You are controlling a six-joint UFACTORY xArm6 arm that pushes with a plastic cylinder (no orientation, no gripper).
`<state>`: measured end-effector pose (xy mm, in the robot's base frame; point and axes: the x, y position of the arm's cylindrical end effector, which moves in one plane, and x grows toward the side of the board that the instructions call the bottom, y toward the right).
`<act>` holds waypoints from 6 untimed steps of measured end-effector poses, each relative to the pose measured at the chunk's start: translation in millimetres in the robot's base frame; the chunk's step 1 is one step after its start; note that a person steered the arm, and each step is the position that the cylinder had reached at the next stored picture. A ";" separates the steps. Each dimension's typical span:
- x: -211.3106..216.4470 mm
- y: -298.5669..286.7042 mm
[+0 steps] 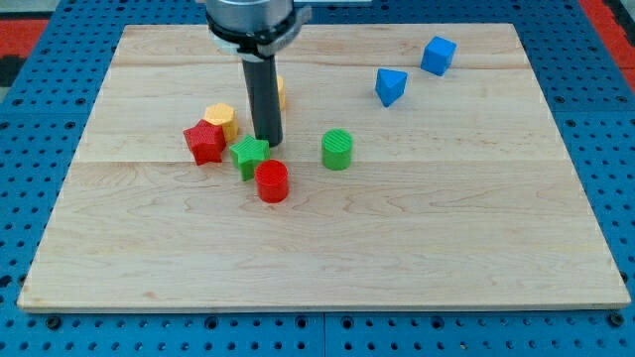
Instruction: Push the red circle to the bottom side
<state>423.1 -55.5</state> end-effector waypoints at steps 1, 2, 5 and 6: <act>32.2 16.0; 51.5 18.5; 98.2 16.6; 114.3 8.4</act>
